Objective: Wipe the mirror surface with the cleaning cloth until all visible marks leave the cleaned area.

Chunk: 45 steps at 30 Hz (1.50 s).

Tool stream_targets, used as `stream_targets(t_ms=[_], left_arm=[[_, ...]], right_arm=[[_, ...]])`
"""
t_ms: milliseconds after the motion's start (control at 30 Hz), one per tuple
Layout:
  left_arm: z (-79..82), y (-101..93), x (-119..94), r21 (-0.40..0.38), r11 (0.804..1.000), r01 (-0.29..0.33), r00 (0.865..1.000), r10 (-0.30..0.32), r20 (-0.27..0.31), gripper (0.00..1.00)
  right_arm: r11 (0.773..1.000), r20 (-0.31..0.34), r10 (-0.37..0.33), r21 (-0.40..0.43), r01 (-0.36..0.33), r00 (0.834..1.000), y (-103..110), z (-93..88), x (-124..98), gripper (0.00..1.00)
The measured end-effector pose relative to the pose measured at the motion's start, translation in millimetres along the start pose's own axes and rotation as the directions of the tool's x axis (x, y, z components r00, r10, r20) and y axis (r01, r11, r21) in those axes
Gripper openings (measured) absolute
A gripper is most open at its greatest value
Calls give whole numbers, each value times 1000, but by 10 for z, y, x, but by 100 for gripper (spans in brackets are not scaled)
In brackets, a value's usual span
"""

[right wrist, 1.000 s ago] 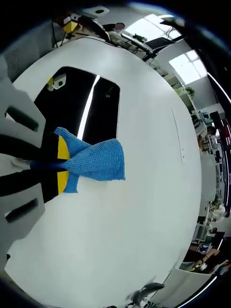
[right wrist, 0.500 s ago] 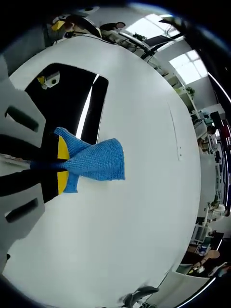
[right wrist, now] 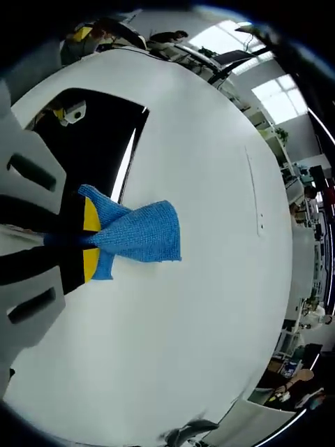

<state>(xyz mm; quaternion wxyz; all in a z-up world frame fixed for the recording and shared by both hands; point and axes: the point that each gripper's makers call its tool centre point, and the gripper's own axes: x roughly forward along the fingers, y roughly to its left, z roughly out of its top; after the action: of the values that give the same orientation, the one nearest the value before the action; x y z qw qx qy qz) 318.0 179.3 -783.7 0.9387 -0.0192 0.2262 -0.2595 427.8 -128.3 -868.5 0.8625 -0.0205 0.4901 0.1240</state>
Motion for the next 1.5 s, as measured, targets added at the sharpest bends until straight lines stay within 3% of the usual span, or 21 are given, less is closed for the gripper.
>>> stream_targets(t_ms=[300,533,867,1200,1367,1433,1500], left_arm=[[-25,3,-2,3,1000,0,1000,0,-8,99],[18,17,9,5,1000,-1,1000,1,2,99],[21,19,9,10,1000,7,1000,-7,10,99],[17,49,-48,26,1000,10,1000,-10,12,99],[38,104,-90,32,999,-4,1000,4,19,99],[40,108,-102,37,999,-8,1000,7,16,99],[45,106,-110,40,999,-9,1000,8,16,99]], right_arm=[[1000,6,8,4,-8,1000,-4,0,-14,0],[1000,48,21,19,-22,999,-69,86,-215,0],[999,104,21,39,-25,994,-380,75,-703,0],[998,100,-10,62,4,995,-752,-201,-965,0],[997,75,-4,79,-1,997,-805,-379,-924,1],[991,36,35,130,-39,999,-762,-516,-842,1],[993,35,20,119,-24,999,-790,-587,-759,1]])
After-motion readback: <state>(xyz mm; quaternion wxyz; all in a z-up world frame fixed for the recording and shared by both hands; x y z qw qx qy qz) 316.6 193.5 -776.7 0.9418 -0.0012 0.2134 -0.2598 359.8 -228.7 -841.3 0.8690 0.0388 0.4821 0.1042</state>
